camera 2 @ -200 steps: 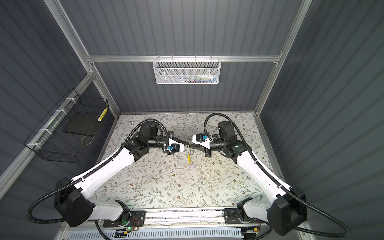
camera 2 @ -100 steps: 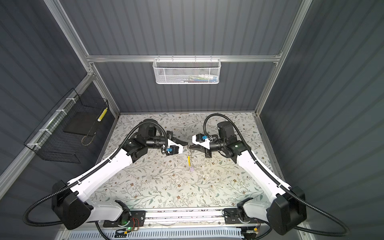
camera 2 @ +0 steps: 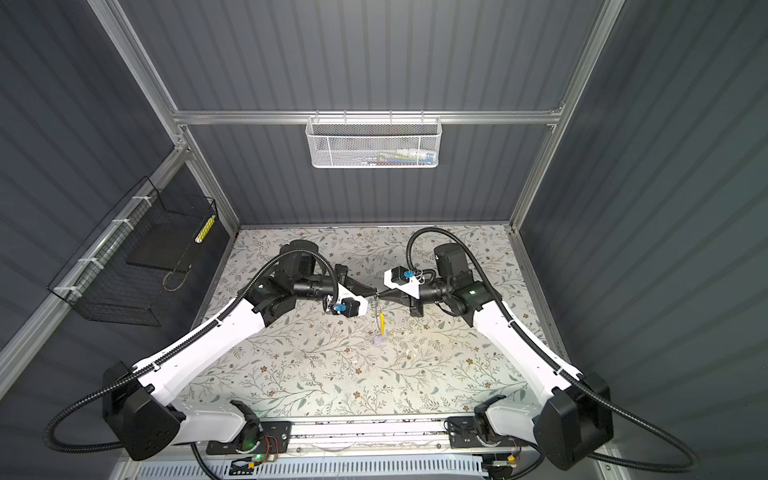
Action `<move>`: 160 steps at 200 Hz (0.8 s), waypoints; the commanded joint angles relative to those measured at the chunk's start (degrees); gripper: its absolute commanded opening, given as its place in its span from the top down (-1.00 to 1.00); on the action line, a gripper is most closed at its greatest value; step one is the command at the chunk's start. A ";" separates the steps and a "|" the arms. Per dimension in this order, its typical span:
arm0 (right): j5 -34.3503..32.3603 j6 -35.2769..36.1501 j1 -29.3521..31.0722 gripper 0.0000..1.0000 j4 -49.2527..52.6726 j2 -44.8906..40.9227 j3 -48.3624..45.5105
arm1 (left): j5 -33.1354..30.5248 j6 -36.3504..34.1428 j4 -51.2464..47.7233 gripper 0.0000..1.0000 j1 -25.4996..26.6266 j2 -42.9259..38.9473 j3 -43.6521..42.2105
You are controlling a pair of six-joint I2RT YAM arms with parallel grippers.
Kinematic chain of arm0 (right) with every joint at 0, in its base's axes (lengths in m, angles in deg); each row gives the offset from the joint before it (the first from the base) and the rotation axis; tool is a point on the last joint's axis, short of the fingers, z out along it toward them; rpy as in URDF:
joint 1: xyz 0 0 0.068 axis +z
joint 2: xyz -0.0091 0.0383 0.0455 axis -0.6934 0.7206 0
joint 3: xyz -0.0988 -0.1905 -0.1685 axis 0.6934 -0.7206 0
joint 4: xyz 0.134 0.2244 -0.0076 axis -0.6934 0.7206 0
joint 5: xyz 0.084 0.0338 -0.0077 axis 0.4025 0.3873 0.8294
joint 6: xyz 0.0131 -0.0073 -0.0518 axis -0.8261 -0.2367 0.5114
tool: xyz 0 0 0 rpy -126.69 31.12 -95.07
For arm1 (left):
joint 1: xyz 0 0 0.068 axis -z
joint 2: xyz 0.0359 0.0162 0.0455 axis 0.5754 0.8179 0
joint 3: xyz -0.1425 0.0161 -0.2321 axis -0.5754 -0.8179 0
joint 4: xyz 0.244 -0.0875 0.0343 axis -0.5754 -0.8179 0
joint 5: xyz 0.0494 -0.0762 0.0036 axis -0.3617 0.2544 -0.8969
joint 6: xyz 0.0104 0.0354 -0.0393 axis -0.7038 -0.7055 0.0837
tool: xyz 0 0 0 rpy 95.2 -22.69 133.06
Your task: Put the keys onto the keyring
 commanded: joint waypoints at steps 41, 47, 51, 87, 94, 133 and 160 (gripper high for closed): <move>2.97 -6.59 -0.67 1.00 -3.43 0.50 2.30 | -4.04 -6.47 -1.38 1.00 1.36 -2.42 -0.72; 2.96 -6.98 -0.74 1.00 -3.64 0.65 2.31 | -4.16 -6.76 -1.43 1.00 1.43 -2.43 -0.72; 3.00 -7.27 -0.68 1.00 -3.80 0.70 2.37 | -4.26 -6.96 -1.49 1.00 1.45 -2.44 -0.81; 3.57 -11.30 -1.13 1.00 -6.86 0.95 2.32 | -5.17 -9.22 -2.13 1.00 1.54 -2.77 -1.65; 3.87 -11.73 -1.29 1.00 -7.22 1.00 2.40 | -5.36 -9.43 -1.96 1.00 1.52 -2.87 -1.77; 4.40 -13.39 -1.36 1.00 -9.58 1.09 2.05 | -6.88 -8.84 -1.50 1.00 1.53 -2.88 -2.57; 5.55 -14.92 -1.47 1.00 -11.22 1.14 1.89 | -8.37 -8.51 -0.66 1.00 1.54 -2.97 -3.38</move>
